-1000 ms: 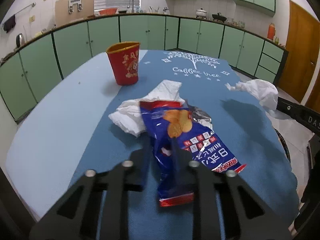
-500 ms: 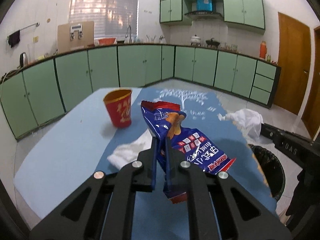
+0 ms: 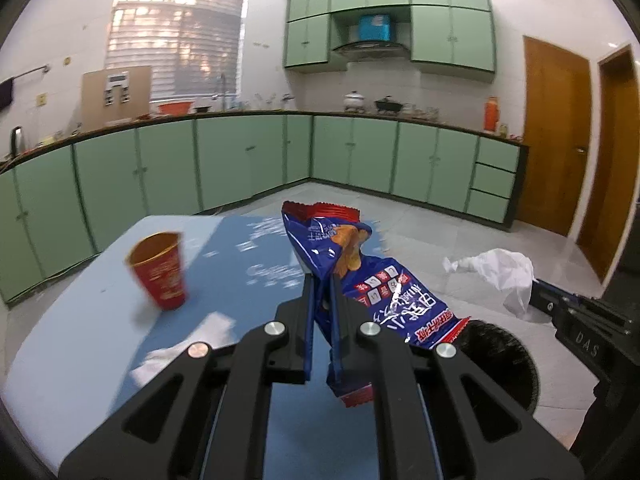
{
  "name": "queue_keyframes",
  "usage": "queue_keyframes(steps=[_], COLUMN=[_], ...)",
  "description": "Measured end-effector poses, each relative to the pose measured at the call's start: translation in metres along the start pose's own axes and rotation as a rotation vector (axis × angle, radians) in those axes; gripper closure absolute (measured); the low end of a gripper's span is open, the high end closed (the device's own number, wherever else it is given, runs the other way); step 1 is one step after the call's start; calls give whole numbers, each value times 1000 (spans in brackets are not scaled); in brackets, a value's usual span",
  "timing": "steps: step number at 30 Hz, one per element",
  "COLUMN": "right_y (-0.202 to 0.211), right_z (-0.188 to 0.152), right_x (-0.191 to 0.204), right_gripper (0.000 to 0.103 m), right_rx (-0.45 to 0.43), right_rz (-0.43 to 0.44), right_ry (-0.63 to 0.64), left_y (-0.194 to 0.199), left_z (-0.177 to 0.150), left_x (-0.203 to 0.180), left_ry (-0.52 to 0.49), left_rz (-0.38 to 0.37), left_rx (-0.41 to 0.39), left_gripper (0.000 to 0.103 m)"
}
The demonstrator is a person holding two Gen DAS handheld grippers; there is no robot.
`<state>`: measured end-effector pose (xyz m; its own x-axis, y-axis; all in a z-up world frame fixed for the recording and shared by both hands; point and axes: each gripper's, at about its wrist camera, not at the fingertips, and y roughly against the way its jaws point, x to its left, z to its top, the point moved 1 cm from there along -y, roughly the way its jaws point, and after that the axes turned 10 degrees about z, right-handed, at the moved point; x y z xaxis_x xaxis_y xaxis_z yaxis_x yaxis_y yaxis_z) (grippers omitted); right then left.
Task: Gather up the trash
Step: 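Carry the tissue and biscuit bag with both tools over the bin, then open both tools to drop the tissue and biscuit bag into the bin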
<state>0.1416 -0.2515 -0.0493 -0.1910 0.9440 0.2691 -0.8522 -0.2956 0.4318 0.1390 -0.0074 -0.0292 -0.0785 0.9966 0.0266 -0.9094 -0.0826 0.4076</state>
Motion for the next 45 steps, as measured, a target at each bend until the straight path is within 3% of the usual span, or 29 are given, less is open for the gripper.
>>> queue_keyframes(steps=[5, 12, 21, 25, 32, 37, 40, 45], right_y=[18, 21, -15, -28, -42, -31, -21, 1], right_z=[2, -11, -43, -53, -58, -52, -44, -23], right_x=[-55, -139, -208, -226, -249, -244, -232, -195], right_gripper=[95, 95, 95, 88, 81, 76, 70, 39], right_rx=[-8, 44, 176, 211, 233, 205, 186, 111], right_rz=[-101, -218, -231, -221, -207, -209, -208, -197], right_ry=[-38, -88, -156, -171, -206, -197, -179, -129], left_y=[-9, -35, -98, -120, -145, -142, -127, -91], left_z=[3, -15, -54, -69, -75, -63, -50, -17], left_x=[-53, -140, -218, -228, -242, -238, -223, -164], left_ry=[-32, -104, -216, -242, -259, -236, -209, -141], left_rz=[-98, -217, -247, -252, -266, -276, -283, -251], left_rx=[5, 71, 211, 254, 303, 281, 241, 135], left_gripper=[97, 97, 96, 88, 87, 87, 81, 63])
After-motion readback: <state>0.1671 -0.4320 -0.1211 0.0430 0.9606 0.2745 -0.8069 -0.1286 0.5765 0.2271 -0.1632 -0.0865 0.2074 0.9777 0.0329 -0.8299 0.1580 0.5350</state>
